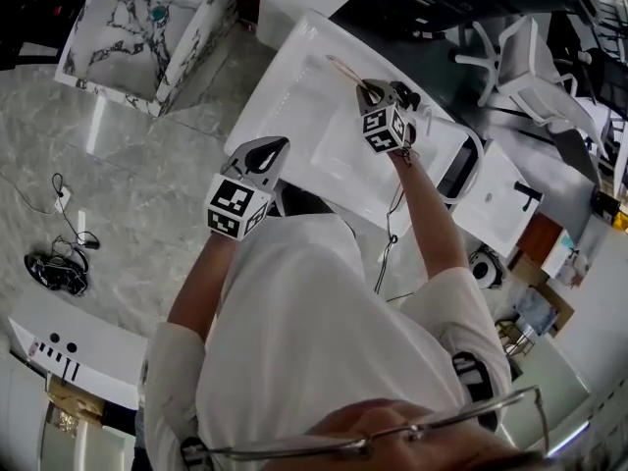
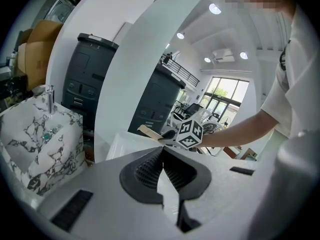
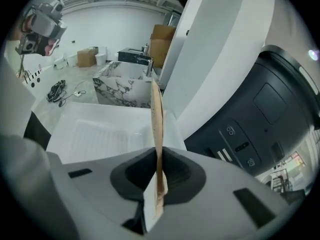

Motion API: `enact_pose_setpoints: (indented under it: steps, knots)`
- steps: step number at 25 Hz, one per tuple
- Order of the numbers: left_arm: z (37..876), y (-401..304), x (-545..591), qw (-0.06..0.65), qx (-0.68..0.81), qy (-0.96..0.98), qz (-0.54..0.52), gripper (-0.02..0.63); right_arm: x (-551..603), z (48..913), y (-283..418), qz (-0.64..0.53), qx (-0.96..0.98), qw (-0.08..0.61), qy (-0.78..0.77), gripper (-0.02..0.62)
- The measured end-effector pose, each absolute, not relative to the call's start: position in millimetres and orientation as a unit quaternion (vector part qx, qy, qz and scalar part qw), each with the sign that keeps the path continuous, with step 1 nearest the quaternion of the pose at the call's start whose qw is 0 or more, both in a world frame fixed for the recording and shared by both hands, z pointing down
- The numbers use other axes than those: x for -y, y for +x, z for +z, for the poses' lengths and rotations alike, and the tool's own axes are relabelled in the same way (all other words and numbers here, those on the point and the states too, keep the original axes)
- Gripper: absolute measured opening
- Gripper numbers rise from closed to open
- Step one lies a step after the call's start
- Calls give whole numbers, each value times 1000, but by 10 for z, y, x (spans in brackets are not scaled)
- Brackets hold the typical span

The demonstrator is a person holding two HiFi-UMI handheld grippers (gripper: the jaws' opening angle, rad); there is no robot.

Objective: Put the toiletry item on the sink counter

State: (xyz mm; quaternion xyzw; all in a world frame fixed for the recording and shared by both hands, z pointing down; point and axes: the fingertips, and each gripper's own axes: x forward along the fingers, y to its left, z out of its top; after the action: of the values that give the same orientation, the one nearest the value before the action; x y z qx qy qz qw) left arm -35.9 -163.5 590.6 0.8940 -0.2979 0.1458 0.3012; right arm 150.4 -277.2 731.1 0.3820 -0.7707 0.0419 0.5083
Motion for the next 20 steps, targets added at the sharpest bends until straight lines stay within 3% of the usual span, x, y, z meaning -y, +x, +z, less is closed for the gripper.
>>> enact_pose_setpoints:
  steps: [20]
  knots:
    - [6134,-540,1552,332,322,872,159,5,3419,8278,1697,27,727,583,363,37]
